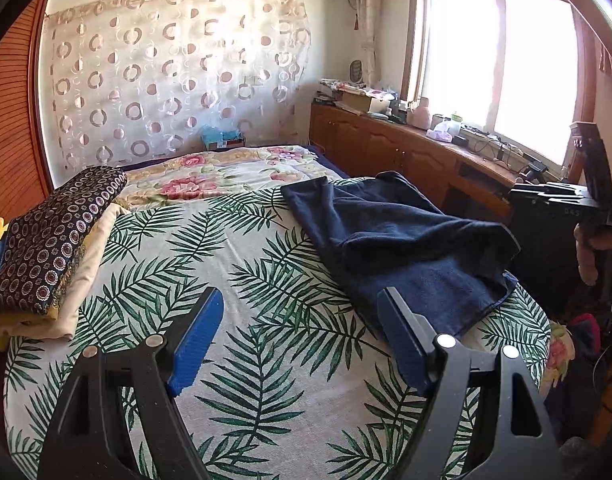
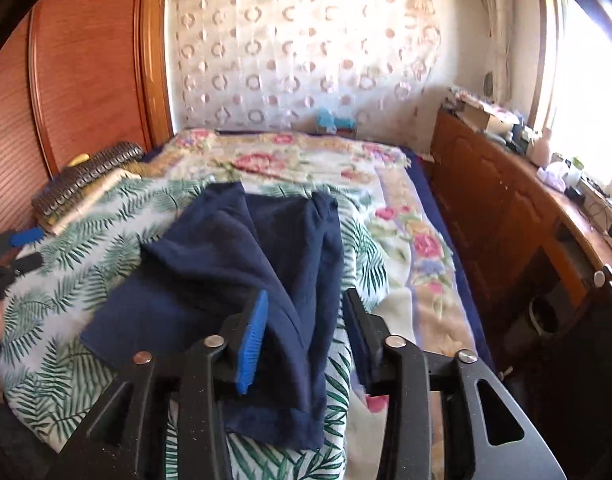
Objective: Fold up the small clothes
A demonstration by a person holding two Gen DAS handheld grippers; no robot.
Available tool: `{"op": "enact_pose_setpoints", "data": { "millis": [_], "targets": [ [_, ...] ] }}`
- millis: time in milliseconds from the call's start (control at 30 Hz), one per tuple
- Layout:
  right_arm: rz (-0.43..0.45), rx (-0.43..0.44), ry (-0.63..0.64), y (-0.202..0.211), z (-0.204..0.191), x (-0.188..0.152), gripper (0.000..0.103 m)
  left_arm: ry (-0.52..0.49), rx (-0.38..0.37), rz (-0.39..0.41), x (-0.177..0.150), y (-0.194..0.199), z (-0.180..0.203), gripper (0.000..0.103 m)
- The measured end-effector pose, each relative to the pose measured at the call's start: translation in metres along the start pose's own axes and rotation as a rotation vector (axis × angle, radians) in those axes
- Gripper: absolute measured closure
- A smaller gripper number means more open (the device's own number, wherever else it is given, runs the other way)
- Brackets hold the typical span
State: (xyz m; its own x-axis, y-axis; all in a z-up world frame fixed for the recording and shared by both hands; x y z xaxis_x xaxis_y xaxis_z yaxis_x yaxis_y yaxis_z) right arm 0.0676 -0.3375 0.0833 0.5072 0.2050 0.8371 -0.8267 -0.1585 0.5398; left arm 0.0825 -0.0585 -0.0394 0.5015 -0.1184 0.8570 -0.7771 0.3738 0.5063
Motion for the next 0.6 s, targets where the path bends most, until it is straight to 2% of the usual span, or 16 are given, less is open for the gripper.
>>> {"op": "enact_pose_setpoints", "data": {
  "millis": [167, 367, 433, 600],
  "targets": [
    [0.011, 0.056, 0.019, -0.011, -0.018, -0.003, 0.058, -0.006, -0.006, 0.000, 0.001, -0.002, 0.002, 0.023],
    [-0.033, 0.165, 0.044, -0.069, -0.045, 0.009, 0.058, -0.015, 0.006, 0.002, 0.004, -0.004, 0.000, 0.023],
    [-0.066, 0.141, 0.071, -0.087, -0.058, 0.013, 0.058, -0.012, 0.014, 0.005, 0.004, -0.003, -0.003, 0.023],
    [-0.098, 0.199, 0.131, -0.114, -0.084, 0.020, 0.058, -0.020, 0.034, 0.005, 0.003, 0.000, -0.010, 0.023]
  ]
}}
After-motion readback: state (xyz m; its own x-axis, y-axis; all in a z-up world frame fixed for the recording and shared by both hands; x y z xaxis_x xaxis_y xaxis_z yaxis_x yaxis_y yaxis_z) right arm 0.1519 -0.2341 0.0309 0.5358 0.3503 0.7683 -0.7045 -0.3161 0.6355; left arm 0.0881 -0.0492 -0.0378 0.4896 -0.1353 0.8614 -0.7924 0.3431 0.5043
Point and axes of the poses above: each gripper's, at about its wrist camera, not at the fingertips, and y roughly against the way its jaws point, z to its right, x to its top, the point moved 1 cm from there along -y, roughly the way its jaws point, and after that the axes turned 2 degrees about z, right-handed, at the moved point
